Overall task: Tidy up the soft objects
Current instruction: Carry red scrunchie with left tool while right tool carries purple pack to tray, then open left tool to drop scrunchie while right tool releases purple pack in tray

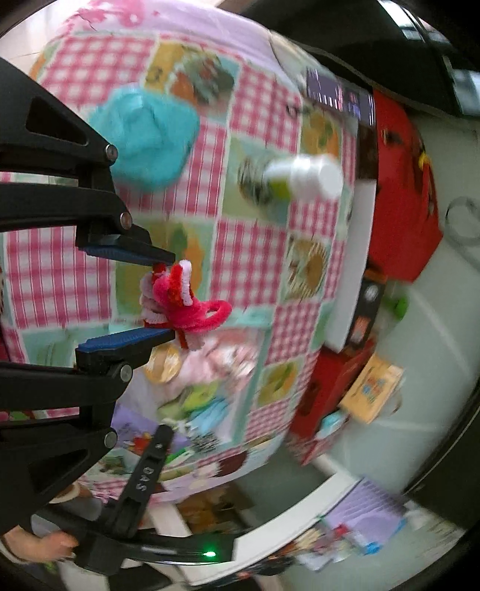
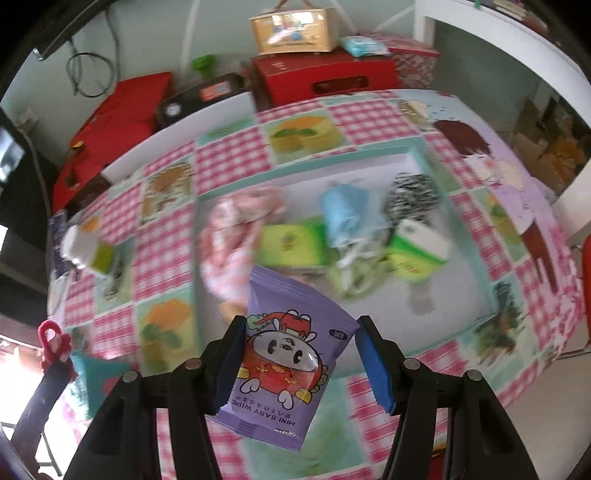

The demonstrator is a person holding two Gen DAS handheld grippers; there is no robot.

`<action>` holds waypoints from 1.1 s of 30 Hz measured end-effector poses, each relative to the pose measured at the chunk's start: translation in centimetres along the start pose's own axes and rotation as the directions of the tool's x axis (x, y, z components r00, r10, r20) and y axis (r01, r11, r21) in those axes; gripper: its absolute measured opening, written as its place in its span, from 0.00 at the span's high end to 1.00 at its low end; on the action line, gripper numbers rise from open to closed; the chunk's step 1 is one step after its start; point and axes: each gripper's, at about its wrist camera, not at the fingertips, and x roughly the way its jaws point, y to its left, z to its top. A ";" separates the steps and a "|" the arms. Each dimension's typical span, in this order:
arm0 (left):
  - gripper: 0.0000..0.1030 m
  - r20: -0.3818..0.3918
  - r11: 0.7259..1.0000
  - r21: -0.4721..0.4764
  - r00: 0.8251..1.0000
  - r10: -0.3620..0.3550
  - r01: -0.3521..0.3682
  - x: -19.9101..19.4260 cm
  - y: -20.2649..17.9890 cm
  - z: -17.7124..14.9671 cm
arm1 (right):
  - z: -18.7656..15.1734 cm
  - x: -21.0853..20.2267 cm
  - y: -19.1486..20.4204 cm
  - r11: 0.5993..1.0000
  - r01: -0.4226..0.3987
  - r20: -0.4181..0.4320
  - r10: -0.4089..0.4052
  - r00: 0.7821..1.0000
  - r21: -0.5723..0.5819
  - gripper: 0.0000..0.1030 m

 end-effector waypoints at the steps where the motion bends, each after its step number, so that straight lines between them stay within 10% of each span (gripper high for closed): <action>1: 0.67 -0.014 1.000 0.017 1.000 -0.004 0.004 0.8 -0.8 0.0 | 0.3 0.3 -0.7 1.000 0.013 0.000 -0.013 1.000 0.002 0.39; 14: 0.66 -0.197 0.989 0.146 0.980 0.011 0.019 10.2 -6.3 -1.7 | 2.6 2.8 -3.4 1.000 0.017 0.064 -0.015 0.998 -0.027 0.37; 33: 0.34 -0.187 0.987 0.157 0.982 0.011 0.019 9.8 -6.6 -2.4 | 2.6 3.1 -4.0 0.996 -0.059 0.102 0.065 0.993 -0.061 0.28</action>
